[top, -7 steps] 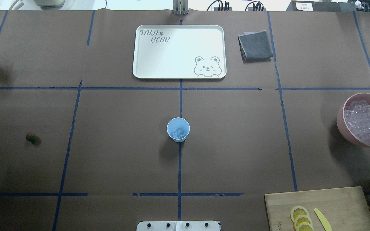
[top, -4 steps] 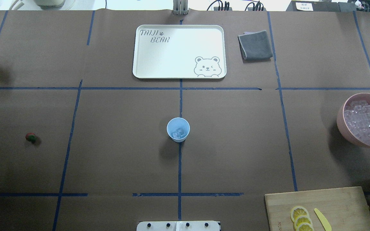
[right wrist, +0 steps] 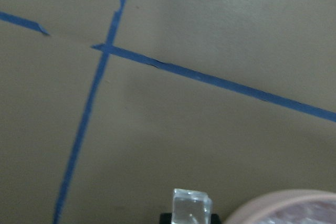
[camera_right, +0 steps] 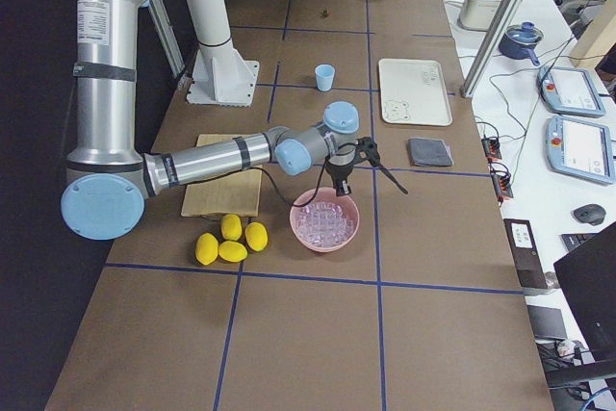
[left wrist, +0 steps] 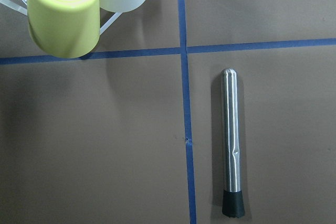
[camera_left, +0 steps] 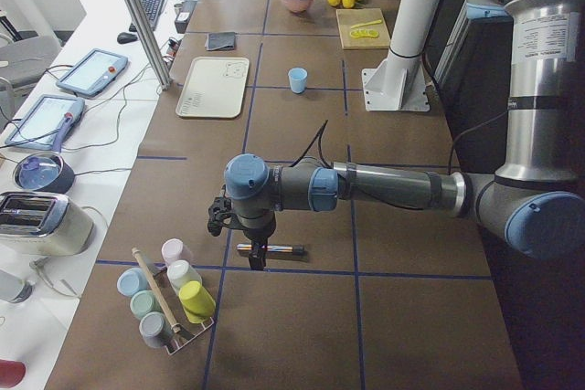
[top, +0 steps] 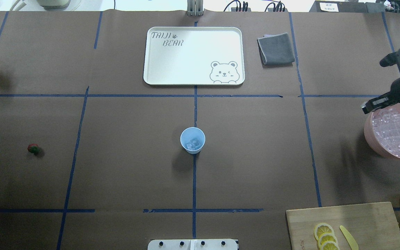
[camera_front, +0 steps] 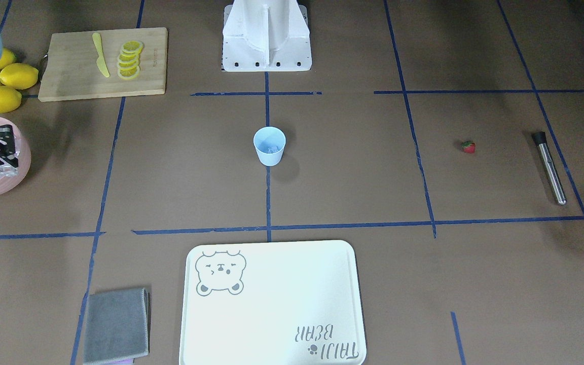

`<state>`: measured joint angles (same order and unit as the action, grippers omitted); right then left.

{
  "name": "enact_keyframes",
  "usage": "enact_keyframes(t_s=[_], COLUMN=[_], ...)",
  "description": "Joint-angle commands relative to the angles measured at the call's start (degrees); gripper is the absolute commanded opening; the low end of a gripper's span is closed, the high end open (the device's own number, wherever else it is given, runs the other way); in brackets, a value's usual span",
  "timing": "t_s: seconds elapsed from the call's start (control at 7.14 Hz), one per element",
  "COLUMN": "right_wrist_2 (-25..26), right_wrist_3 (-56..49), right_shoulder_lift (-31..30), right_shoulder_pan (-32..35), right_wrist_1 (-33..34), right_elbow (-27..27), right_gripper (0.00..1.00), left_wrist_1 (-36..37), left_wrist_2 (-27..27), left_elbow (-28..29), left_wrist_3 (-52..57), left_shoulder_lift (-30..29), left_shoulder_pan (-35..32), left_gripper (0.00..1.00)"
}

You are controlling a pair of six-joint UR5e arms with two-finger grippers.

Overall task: Mash ice and strawberries in cup
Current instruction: 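Carry the ice cube with the right gripper over the blue cup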

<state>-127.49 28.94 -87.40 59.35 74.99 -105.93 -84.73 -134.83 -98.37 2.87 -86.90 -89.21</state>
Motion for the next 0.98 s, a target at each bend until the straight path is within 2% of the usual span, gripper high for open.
enact_keyframes(t_s=[0.0, 0.14, 0.28, 0.42, 0.84], right_wrist_2=[5.1, 10.45, 15.46, 18.47, 23.76], right_wrist_3=[20.1, 29.07, 34.9, 41.48, 51.72], right_shoulder_lift=[10.71, 16.33, 23.78, 29.95, 39.21], right_shoulder_pan=[-10.95, -16.4, -20.9, -24.16, -30.77], right_wrist_1=[0.41, 2.68, 7.92, 10.24, 10.52], right_elbow=[0.72, 1.16, 2.64, 4.66, 6.86], right_gripper=[0.06, 0.06, 0.06, 0.06, 0.08], left_wrist_1=[0.0, 0.0, 0.0, 0.0, 0.0], left_wrist_2=[0.0, 0.0, 0.0, 0.0, 0.0], left_elbow=[0.03, 0.03, 0.03, 0.03, 0.29], left_wrist_3=[-0.06, -0.06, -0.06, -0.06, -0.06], left_shoulder_lift=[-0.12, -0.12, -0.12, -0.12, -0.2], left_shoulder_pan=[0.0, 0.0, 0.0, 0.0, 0.17], left_gripper=[1.0, 1.0, 1.0, 1.0, 1.0])
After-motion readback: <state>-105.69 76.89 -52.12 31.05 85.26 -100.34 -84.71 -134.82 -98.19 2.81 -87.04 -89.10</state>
